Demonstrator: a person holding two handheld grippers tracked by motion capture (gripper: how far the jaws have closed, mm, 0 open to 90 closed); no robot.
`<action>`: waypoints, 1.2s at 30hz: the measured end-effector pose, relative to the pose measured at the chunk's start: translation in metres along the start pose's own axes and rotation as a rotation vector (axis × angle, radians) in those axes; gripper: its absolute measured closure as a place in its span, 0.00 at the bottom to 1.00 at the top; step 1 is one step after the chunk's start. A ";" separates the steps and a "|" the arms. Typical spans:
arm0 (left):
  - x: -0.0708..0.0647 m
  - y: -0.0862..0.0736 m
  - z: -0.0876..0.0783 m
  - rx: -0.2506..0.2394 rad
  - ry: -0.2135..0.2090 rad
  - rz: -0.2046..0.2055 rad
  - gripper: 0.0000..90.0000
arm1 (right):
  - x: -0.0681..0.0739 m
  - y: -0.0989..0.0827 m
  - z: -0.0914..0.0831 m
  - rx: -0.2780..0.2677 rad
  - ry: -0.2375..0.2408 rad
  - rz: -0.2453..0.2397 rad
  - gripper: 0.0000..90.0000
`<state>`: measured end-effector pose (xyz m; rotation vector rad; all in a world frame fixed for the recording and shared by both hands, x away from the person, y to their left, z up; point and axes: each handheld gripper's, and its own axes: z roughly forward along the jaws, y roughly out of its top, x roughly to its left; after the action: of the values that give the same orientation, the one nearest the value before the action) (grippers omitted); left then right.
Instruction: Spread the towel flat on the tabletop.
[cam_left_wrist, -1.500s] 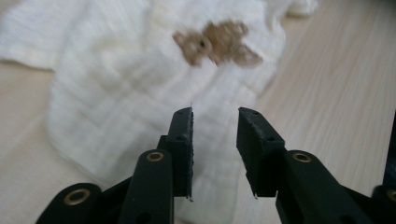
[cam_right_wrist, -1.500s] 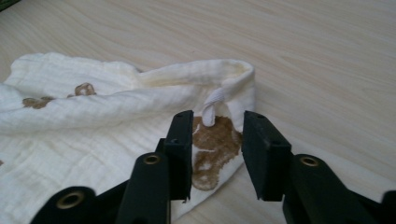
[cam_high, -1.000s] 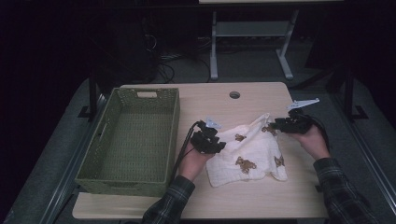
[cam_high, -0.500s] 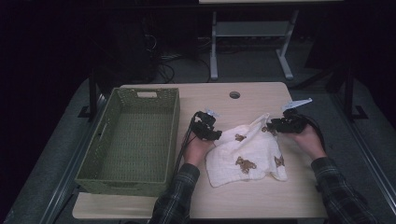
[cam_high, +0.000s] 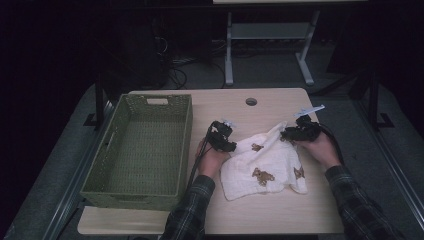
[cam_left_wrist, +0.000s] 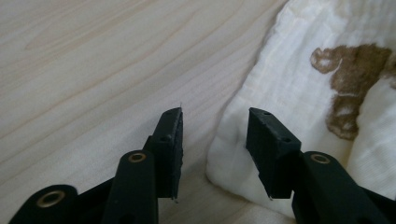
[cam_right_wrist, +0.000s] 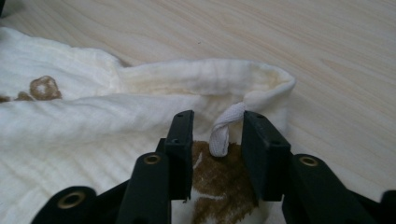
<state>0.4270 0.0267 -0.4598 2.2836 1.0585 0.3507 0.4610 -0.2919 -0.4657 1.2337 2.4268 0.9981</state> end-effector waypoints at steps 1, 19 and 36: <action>0.000 0.000 0.000 -0.003 -0.001 -0.002 0.67 | 0.000 0.000 0.001 0.007 -0.006 -0.004 0.76; 0.015 0.011 -0.009 -0.069 0.000 -0.042 0.97 | -0.003 0.006 -0.019 -0.035 -0.049 -0.021 0.99; 0.059 0.047 -0.001 -0.161 0.123 -0.122 0.97 | -0.048 0.024 -0.028 -0.080 -0.116 0.029 0.99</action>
<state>0.4934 0.0479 -0.4311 2.0661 1.1808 0.5128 0.4918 -0.3333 -0.4330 1.2665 2.2655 0.9917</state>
